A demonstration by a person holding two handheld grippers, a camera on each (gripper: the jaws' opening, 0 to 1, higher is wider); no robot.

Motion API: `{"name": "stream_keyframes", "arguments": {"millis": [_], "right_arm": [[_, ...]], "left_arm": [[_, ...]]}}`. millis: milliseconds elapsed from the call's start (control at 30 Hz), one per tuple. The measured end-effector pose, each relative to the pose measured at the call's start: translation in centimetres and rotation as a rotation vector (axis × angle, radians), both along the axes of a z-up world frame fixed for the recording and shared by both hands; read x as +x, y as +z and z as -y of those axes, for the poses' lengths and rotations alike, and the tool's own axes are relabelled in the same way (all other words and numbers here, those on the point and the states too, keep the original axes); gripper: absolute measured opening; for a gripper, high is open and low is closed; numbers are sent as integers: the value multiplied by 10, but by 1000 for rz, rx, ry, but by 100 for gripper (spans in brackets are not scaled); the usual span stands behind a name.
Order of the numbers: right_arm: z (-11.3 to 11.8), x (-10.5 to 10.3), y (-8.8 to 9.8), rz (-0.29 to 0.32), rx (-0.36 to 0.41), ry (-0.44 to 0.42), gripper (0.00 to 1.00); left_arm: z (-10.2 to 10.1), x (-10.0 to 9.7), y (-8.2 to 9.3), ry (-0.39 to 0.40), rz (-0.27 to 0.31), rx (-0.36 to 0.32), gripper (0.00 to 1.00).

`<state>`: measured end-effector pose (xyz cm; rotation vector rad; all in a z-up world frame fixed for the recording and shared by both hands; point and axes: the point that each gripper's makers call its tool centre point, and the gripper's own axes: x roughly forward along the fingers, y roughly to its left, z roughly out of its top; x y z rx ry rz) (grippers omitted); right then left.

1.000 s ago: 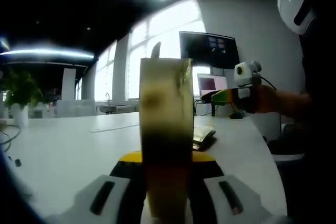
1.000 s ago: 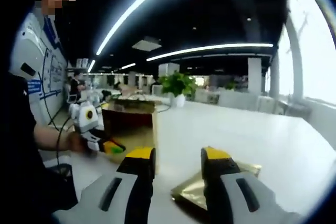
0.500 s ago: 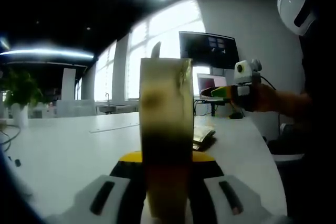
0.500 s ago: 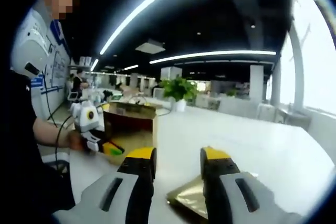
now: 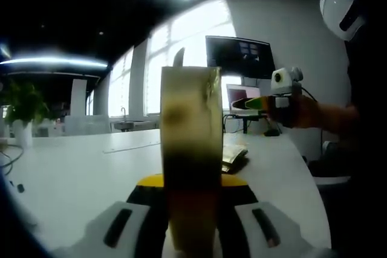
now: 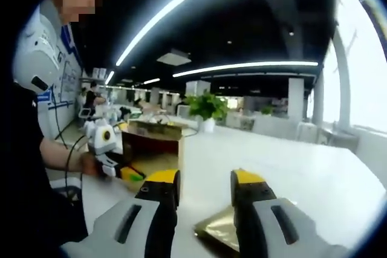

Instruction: Extract single mask from mask box in order stack masks on table

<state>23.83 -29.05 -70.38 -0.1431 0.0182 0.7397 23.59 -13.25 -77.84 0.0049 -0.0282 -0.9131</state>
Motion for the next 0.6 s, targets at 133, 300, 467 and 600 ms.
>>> {"name": "stream_keyframes", "arguments": {"millis": [133,300,467,600], "right_arm": [[-4,-3,4,13,5,10,30],[-4,-3,5,16,-9,16,30],[-5,-3,9,24,-22,20,30],[-10,-3,15,42,-52,35,30]], "left_arm": [[0,0,0,-2,0,0,32],[0,0,0,-1,0,0,32],[0,0,0,-1,1,0,32],[0,0,0,-2,2,1,32]]}}
